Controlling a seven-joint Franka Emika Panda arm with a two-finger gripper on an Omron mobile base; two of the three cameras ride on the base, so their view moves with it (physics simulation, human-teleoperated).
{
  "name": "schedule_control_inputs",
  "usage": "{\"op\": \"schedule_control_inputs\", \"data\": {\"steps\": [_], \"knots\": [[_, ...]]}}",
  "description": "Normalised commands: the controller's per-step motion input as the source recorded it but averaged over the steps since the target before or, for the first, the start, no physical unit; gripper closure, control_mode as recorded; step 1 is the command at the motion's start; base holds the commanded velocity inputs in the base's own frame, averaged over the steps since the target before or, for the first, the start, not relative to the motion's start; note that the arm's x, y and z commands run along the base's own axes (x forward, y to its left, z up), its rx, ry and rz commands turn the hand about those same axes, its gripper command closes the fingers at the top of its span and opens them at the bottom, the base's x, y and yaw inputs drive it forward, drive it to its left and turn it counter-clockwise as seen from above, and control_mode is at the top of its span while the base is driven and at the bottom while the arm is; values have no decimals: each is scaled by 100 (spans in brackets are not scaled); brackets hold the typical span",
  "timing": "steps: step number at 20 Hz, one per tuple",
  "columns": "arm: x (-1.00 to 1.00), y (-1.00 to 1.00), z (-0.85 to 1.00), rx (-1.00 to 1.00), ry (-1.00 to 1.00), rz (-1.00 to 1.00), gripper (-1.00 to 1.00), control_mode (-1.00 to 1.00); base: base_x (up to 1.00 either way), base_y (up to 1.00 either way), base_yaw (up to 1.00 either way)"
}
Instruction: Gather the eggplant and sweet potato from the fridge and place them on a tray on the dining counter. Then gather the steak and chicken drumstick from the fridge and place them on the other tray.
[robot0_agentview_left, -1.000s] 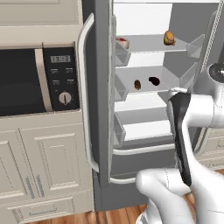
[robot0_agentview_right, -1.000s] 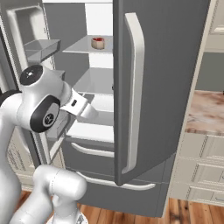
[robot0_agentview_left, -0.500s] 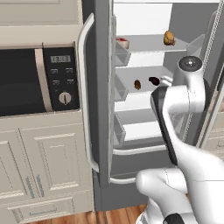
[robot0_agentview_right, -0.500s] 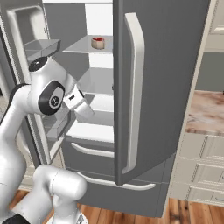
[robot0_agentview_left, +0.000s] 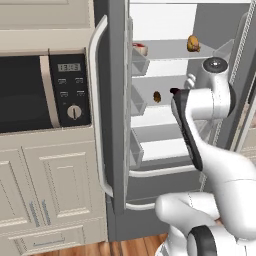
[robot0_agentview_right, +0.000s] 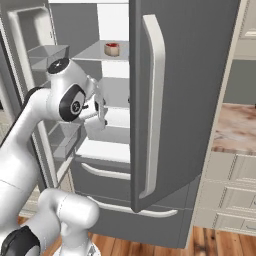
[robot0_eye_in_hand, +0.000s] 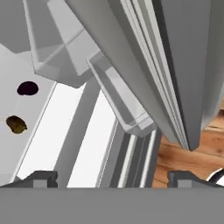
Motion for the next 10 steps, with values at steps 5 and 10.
{"op": "schedule_control_inputs", "data": {"steps": [5,10], "knots": [[42,-2,-37,13,-28,-19,-100,-100,0,0,0],[44,-7,-7,9,-24,-21,-100,-100,0,0,0]]}}
